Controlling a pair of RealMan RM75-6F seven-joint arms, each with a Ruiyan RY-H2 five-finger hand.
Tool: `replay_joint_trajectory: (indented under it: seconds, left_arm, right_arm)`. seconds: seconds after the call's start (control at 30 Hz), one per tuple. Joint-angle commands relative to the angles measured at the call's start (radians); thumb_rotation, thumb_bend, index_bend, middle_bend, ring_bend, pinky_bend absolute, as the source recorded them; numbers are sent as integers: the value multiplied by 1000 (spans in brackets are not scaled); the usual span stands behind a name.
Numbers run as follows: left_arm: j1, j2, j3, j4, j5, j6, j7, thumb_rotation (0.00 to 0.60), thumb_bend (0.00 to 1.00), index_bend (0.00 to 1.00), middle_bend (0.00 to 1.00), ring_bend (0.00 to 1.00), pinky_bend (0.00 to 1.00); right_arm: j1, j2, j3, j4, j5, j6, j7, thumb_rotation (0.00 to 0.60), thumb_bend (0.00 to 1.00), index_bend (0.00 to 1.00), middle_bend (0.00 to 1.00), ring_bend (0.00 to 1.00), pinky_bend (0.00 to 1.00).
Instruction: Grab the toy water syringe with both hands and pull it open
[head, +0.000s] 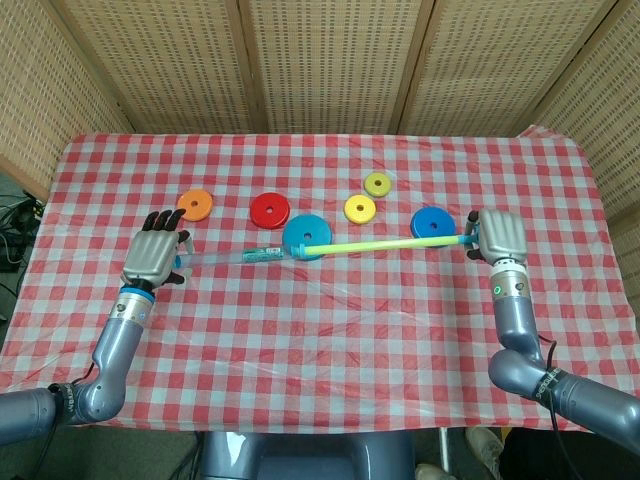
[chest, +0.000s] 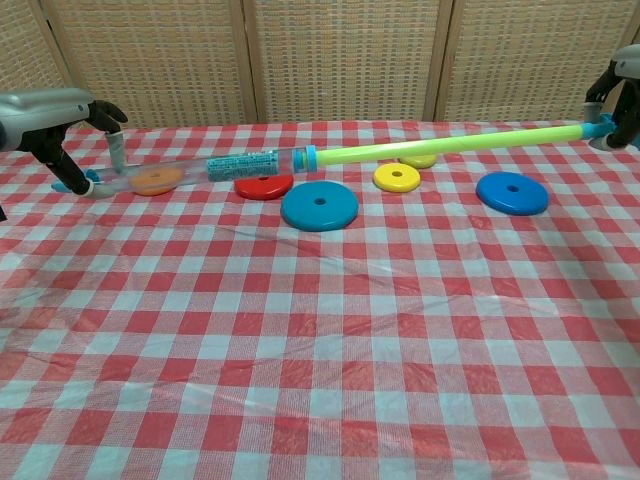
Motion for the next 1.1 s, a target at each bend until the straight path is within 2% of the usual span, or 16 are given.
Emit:
replay_joint_trajectory:
  seconds: [0.03,0.07,0.17,0.23,0.37,0.43,0.47,0.53,0.6,0.67,0.8,0.83,0.9,0.97,1.1]
  left_arm:
    - [-8,-8,-3,5,-3,-3,12,600,339,431,0,0,0]
    - [-10,-9,-3,5,-6,-6,16,600,337,395,0,0,0]
    - [-19,-8,-1,2,-18,-23,29,600,278,189,0,0,0]
    - [-28,-5,4,1,-34,-42,45,600,200,108,0,0,0]
    - [-33,-6,5,-3,-48,-51,47,600,170,87,0,0,0]
    - [-32,-6,5,-8,-47,-50,42,600,169,79,0,0,0]
    - [-30,-5,5,-11,-44,-48,37,600,169,76,0,0,0]
    - [-26,-2,6,-18,-37,-43,29,600,169,70,0,0,0]
    - [-18,2,7,-28,-24,-34,17,600,168,63,0,0,0]
    - [-2,7,7,-43,-3,-15,-5,600,168,55,0,0,0]
    - [62,27,22,-93,87,79,-68,600,166,53,0,0,0]
    - [97,33,39,-111,139,129,-94,600,166,52,0,0,0]
    - [156,44,86,-128,242,201,-129,600,166,43,0,0,0]
    - [192,58,121,-138,294,231,-143,600,158,19,0,0,0]
    - [303,116,232,-178,425,314,-176,600,130,0,0,0,0]
  right_arm:
    - [-7,-6,-6,16,-12,11,4,600,537,747,1000,1000,777]
    - [-9,-6,-7,19,-12,12,2,600,531,737,1000,999,774]
    - [-14,-2,-18,24,9,27,-32,600,501,643,964,946,723]
    - [-14,15,-27,3,80,41,-102,600,444,535,828,828,640]
    - [-4,55,-27,-46,224,36,-202,600,328,347,503,553,485]
    - [-3,61,-25,-51,245,33,-210,600,283,263,338,385,401]
    - [-4,63,-25,-52,249,33,-210,600,274,239,290,333,372]
    - [-7,65,-26,-54,248,29,-203,600,245,162,141,170,249]
    - [-12,67,-28,-54,238,27,-192,600,228,88,37,48,134]
    - [-21,65,-29,-56,214,38,-171,600,224,49,0,2,75]
    - [-60,64,-31,-99,129,106,-102,600,224,135,0,0,60]
    - [-85,69,-37,-127,72,132,-56,600,224,141,0,0,56]
    - [-140,80,-57,-158,-90,154,74,600,223,137,0,0,28]
    - [-176,85,-82,-151,-219,168,168,600,220,108,0,0,0]
    - [-276,89,-177,-97,-534,280,349,600,164,16,0,0,0]
